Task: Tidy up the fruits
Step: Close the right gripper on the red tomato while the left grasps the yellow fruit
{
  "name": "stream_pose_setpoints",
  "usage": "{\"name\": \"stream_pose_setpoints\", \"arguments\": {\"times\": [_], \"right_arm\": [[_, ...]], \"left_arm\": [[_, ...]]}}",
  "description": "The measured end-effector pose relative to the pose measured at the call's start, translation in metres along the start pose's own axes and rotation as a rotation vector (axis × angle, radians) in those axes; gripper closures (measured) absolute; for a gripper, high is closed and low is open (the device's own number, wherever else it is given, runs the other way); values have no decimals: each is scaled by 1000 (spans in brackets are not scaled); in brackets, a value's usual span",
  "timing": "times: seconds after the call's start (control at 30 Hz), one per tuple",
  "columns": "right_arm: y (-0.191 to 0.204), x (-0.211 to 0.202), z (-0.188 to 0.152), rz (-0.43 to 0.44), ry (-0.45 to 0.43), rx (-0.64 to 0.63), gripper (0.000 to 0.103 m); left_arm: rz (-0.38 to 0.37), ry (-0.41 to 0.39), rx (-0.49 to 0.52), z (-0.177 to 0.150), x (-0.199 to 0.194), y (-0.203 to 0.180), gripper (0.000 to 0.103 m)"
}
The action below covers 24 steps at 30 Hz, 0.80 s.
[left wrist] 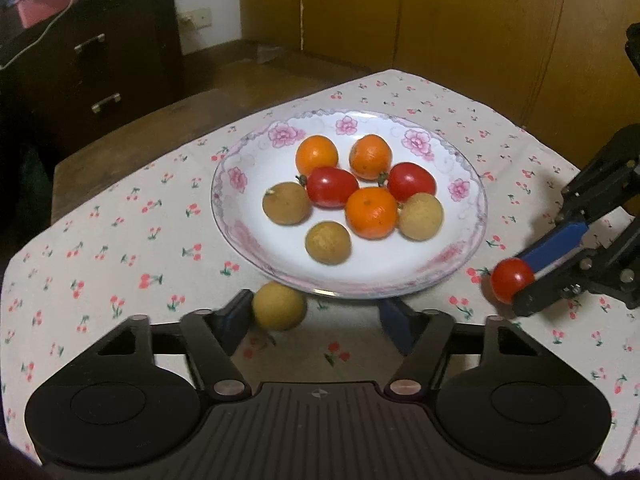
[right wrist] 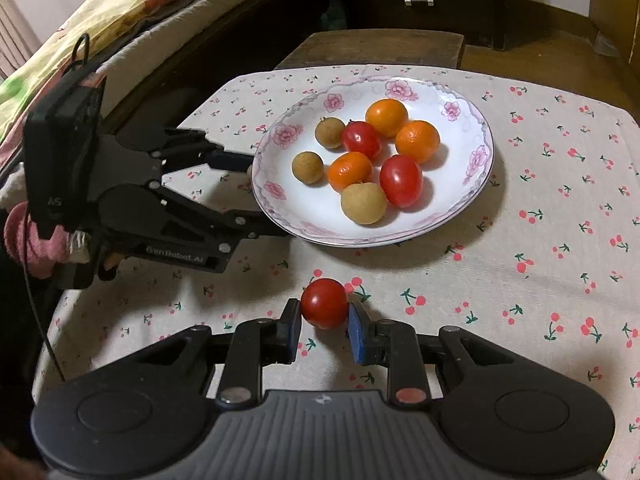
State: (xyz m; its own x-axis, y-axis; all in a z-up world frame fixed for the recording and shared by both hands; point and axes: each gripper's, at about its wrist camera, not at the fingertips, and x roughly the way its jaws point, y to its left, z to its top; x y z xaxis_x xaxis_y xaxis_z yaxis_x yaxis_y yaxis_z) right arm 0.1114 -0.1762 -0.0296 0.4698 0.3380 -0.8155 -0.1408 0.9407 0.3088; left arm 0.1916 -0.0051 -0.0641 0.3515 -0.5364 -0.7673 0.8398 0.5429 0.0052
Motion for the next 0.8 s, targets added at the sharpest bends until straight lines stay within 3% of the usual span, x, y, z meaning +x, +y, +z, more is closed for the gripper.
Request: {"name": "stream_pose_setpoints", "arguments": {"times": [0.17, 0.37, 0.43, 0.53, 0.67, 0.8], "right_arm": [[3, -7, -3, -2, -9, -11, 76], [2, -27, -9, 6, -33, -11, 76], [-1, -30, -12, 2, -31, -5, 76], [-5, -33, -15, 7, -31, 12, 76], [-9, -35, -17, 17, -35, 21, 76], [-12, -31, -18, 21, -28, 29, 76]], "left_arm": [[40, 33, 16, 0, -9, -16, 51], [78, 64, -7, 0, -15, -22, 55], [97, 61, -8, 0, -16, -25, 51], [105, 38, -3, 2, -16, -28, 23], [134, 36, 55, 8, -6, -28, 20], [108, 24, 18, 6, 2, -19, 24]]}}
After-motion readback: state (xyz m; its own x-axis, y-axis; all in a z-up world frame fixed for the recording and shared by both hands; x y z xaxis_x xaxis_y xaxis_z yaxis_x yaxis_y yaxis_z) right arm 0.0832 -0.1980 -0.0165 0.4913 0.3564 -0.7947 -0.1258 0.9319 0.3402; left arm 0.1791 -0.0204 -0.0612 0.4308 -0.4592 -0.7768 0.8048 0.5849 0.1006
